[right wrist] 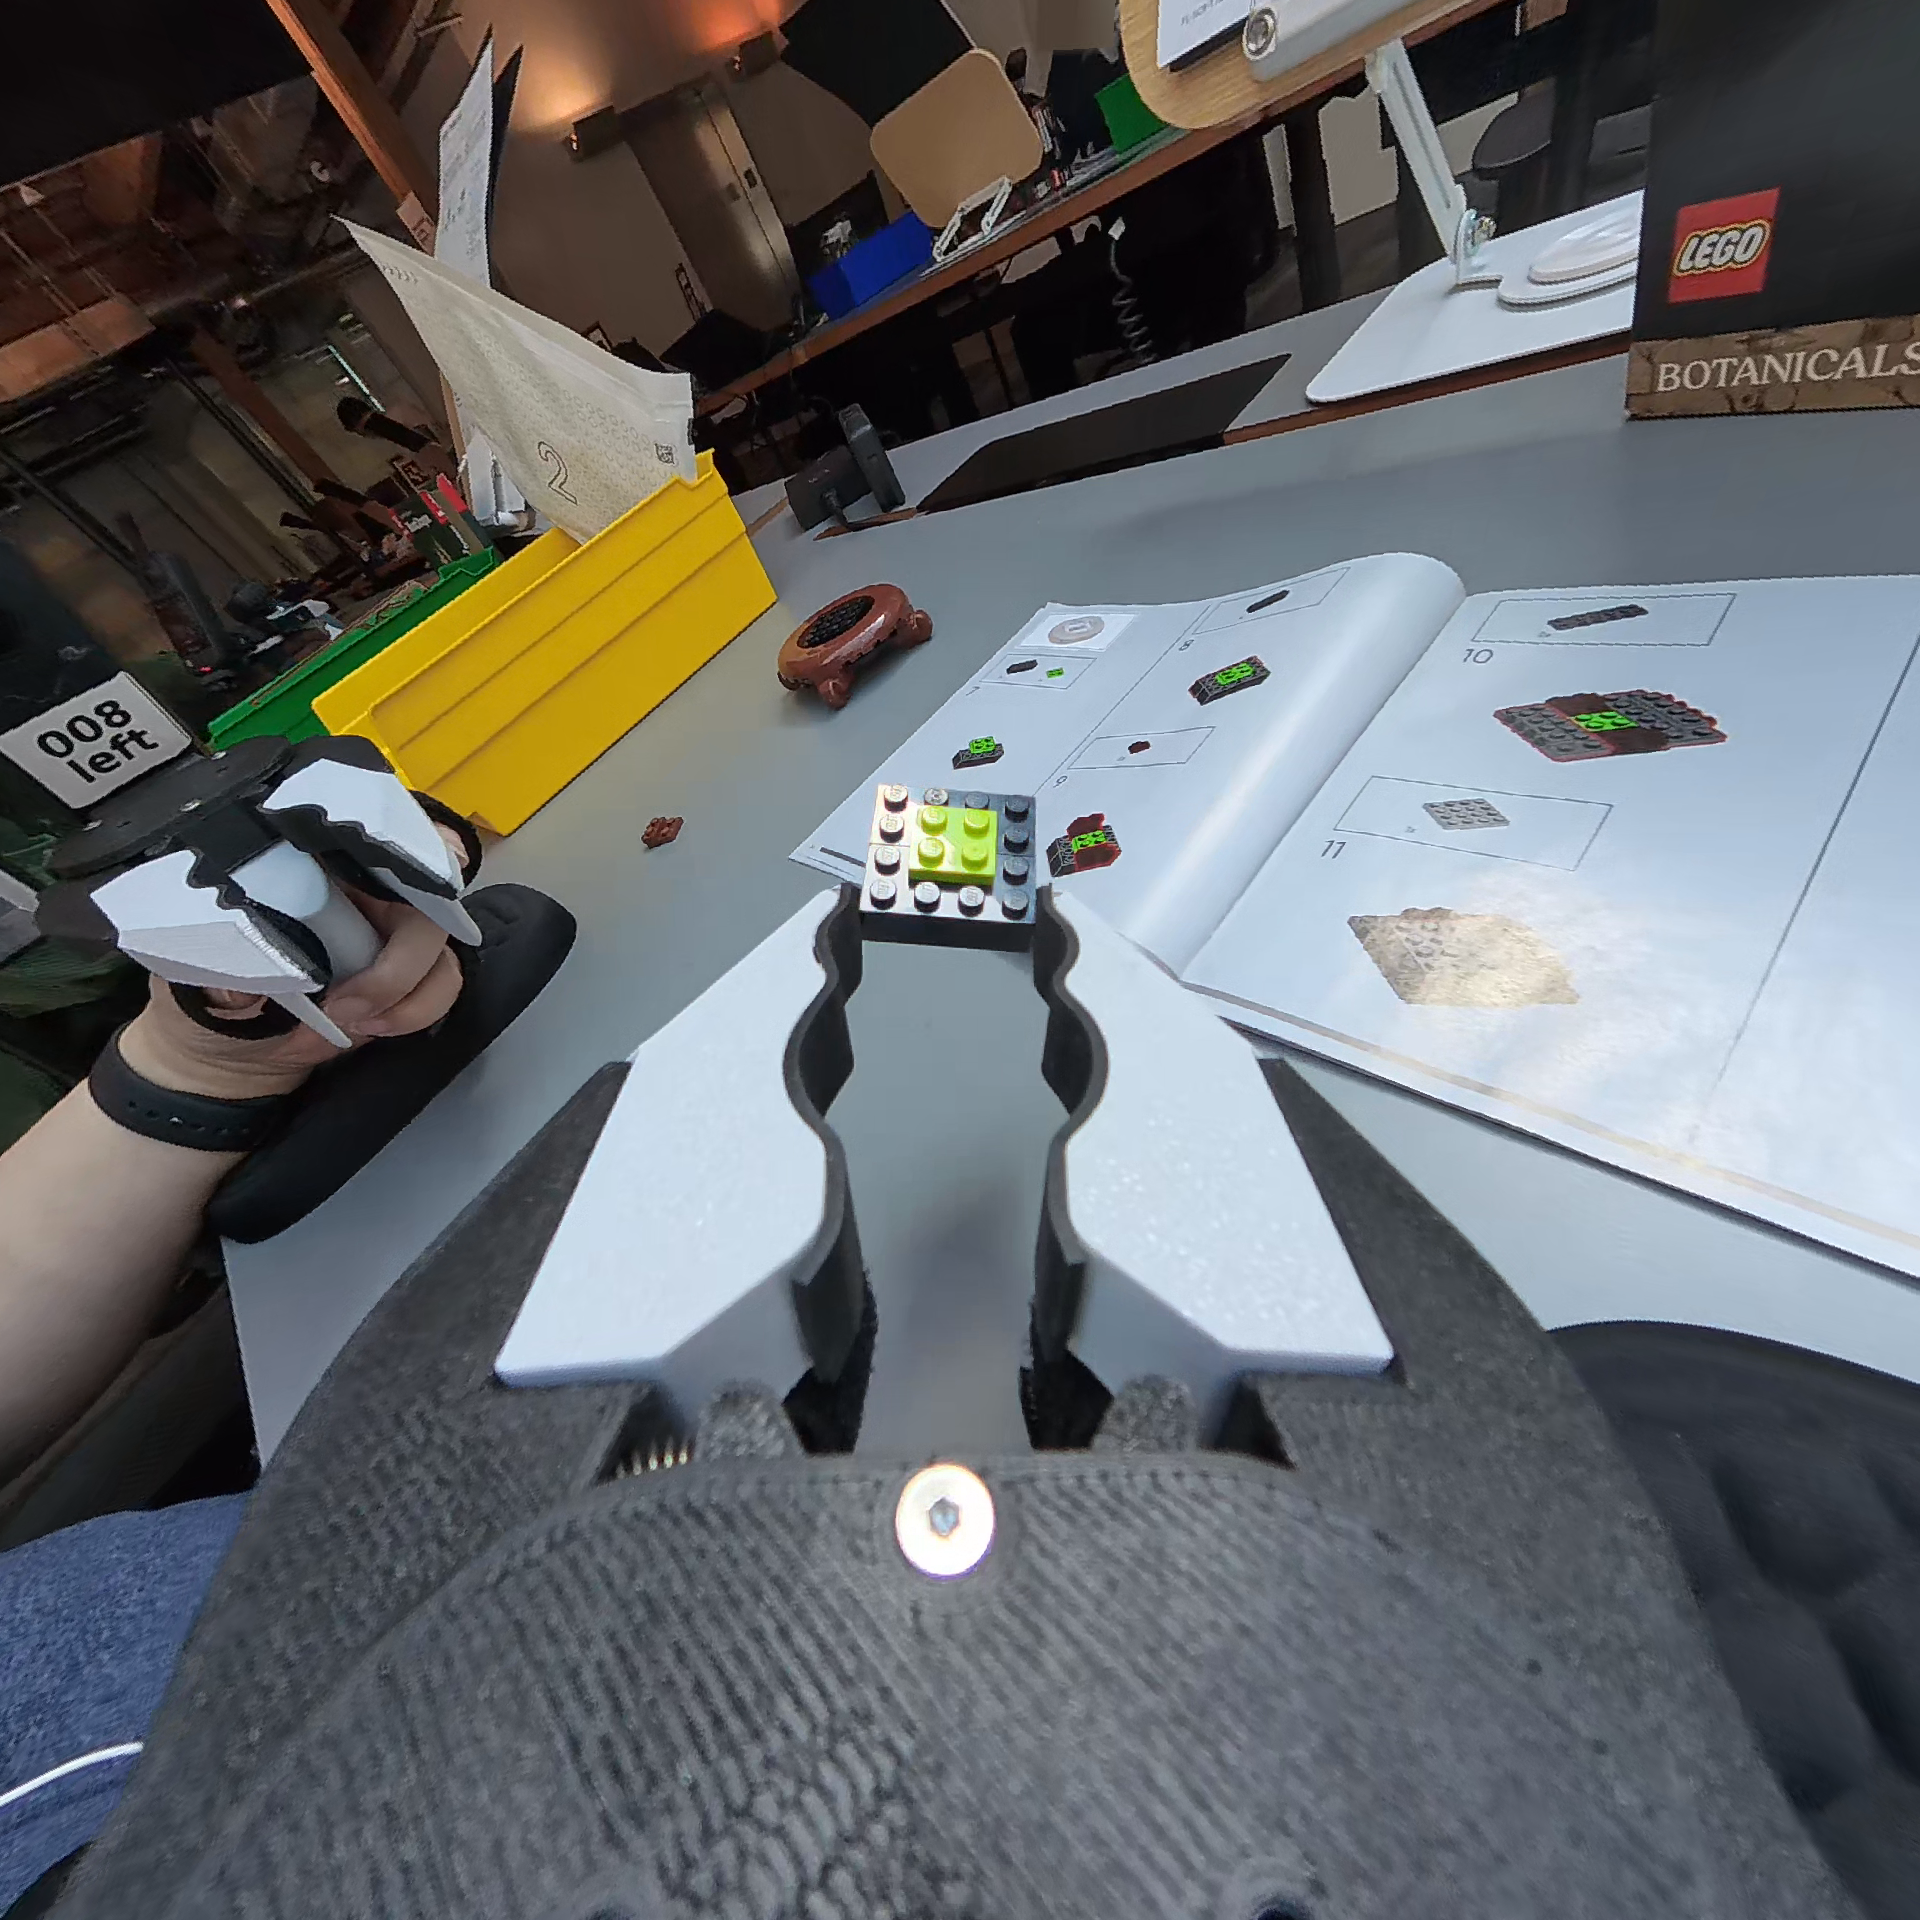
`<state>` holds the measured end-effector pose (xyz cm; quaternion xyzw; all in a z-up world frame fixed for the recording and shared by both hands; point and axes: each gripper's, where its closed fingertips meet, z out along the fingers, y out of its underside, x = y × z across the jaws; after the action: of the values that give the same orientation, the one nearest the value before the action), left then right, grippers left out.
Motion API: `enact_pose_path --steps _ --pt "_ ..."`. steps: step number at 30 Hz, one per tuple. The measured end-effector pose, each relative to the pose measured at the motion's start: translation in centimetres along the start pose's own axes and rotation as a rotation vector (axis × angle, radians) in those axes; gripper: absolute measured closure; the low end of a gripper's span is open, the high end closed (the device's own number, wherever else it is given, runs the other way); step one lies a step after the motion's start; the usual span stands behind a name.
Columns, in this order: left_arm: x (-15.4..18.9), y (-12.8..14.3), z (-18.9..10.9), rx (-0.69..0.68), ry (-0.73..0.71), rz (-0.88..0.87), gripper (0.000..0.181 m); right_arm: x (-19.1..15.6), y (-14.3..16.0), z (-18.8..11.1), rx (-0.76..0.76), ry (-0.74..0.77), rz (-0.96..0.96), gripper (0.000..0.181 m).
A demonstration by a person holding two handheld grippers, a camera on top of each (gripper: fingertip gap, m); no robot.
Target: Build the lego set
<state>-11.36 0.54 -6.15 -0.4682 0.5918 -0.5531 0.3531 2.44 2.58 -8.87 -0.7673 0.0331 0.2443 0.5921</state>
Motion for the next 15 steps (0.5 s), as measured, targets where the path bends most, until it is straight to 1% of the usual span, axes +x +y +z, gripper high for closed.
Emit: enact_pose_path --steps 7,15 --pt "0.02 0.02 0.02 -0.001 0.003 -0.002 0.151 0.13 -0.21 -0.17 0.008 -0.032 0.069 0.149" --pt "0.03 -0.01 -0.02 0.000 0.002 -0.002 0.151 0.27 -0.48 -0.33 0.024 -0.041 0.098 0.149"
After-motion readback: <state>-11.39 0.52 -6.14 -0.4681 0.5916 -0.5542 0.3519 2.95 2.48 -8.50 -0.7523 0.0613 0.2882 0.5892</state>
